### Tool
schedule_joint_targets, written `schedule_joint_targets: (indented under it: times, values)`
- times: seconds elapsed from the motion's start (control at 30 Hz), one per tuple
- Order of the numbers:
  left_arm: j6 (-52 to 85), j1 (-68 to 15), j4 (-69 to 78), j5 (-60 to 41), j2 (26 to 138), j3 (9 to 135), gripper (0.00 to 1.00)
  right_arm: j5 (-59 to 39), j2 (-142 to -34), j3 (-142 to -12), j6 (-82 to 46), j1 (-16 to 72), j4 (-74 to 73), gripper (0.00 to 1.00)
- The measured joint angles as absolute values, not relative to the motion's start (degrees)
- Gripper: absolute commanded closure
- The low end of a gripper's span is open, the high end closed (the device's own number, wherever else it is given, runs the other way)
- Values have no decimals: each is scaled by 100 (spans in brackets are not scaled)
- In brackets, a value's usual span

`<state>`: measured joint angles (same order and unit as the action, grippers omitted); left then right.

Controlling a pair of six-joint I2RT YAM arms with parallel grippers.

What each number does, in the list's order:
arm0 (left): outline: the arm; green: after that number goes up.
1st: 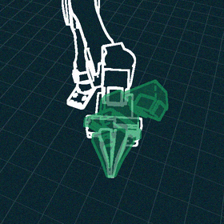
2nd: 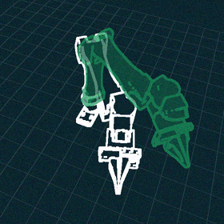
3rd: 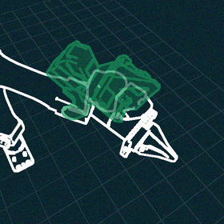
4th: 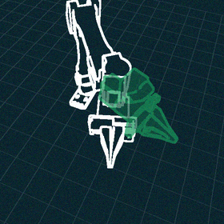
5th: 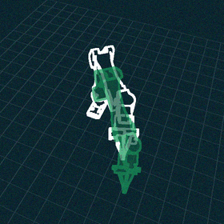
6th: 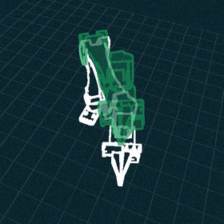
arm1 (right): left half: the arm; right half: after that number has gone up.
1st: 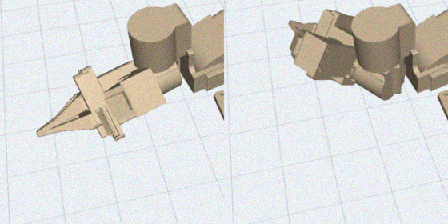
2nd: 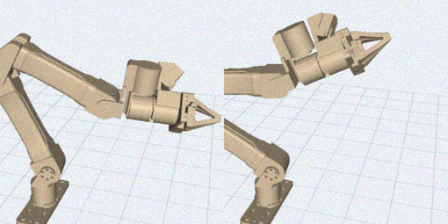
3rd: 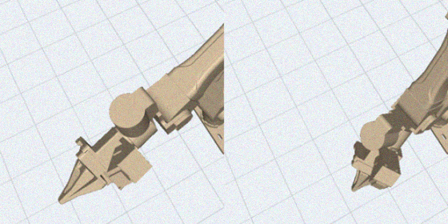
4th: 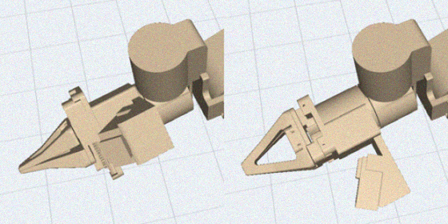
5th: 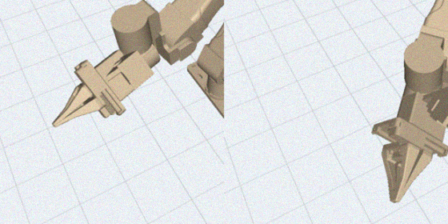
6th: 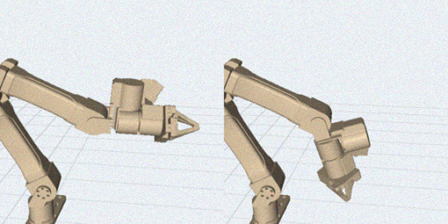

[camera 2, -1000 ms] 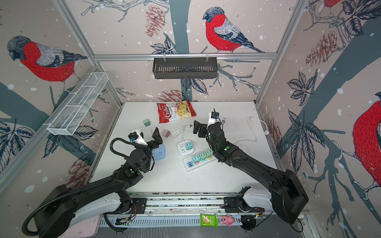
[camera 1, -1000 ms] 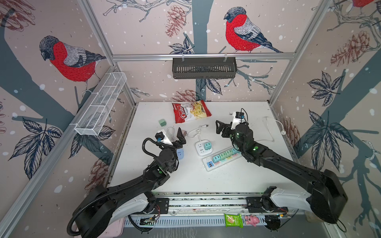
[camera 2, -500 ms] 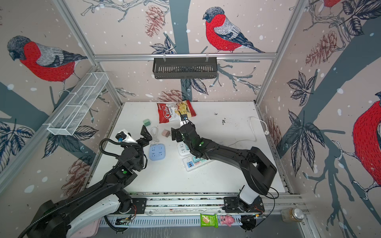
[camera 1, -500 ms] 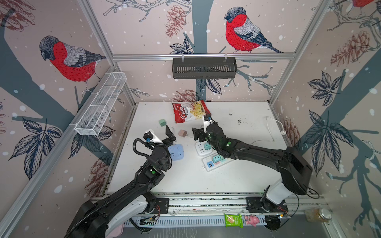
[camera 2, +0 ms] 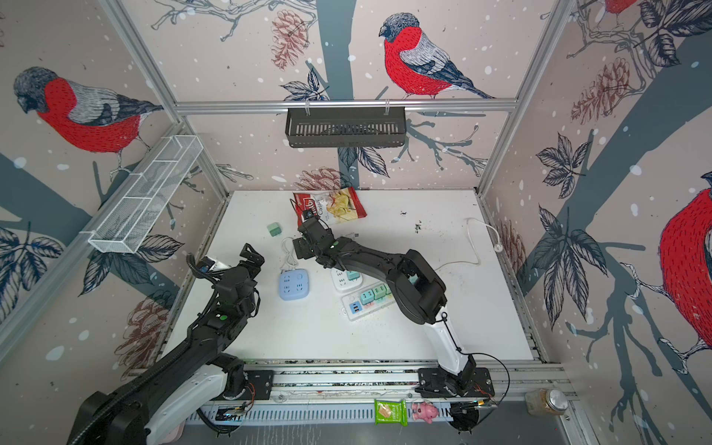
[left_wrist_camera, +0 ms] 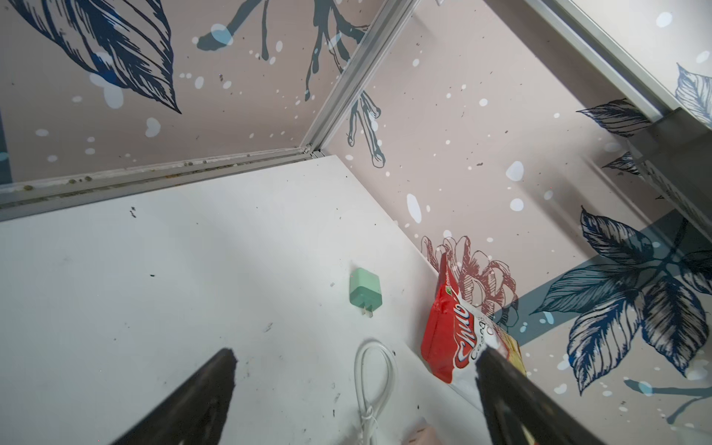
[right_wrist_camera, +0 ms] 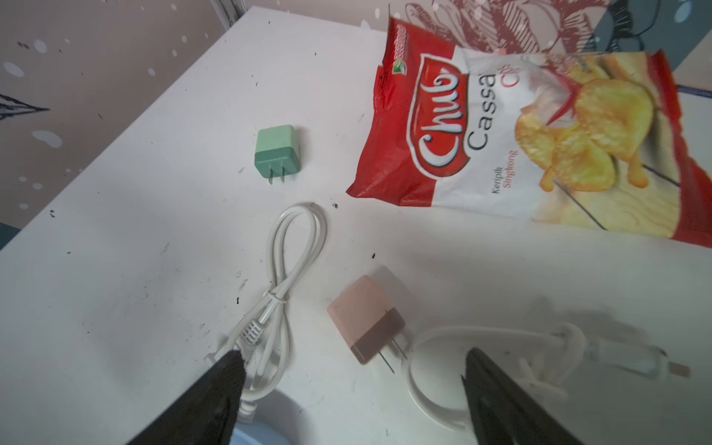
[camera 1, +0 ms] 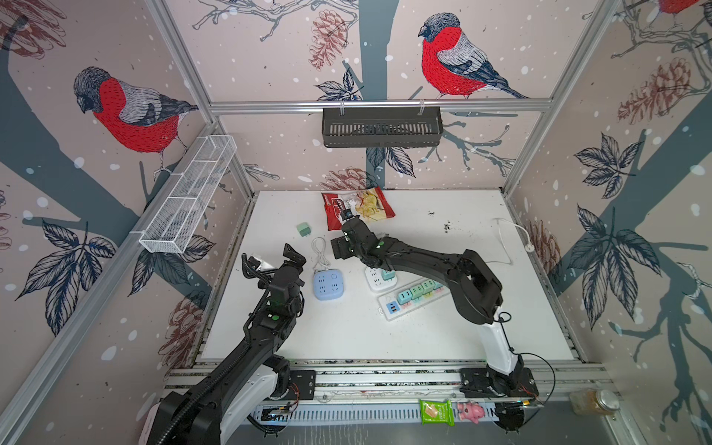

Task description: Insert the plug

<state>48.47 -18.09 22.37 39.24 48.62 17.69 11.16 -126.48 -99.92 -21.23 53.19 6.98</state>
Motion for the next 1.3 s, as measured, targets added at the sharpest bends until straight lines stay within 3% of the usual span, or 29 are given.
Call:
schedule_joint_targets:
  times: [0.33, 0.73, 1.03, 1.3]
  values:
    - [5057, -1802, 2211, 3898, 4604, 1603, 3, 644, -14328, -12322, -1780, 5260, 2078, 9]
    - [5059, -1802, 2259, 3745, 4722, 1601, 3, 604, -14720, -12676, -1463, 5181, 2567, 6]
    - [5057, -1802, 2333, 3726, 4729, 1605, 3, 591, -14746, -12674, -1326, 5321, 2606, 30]
    - [5057, -1802, 2335, 3712, 4713, 1610, 3, 711, -14752, -12564, -1323, 5391, 2582, 35]
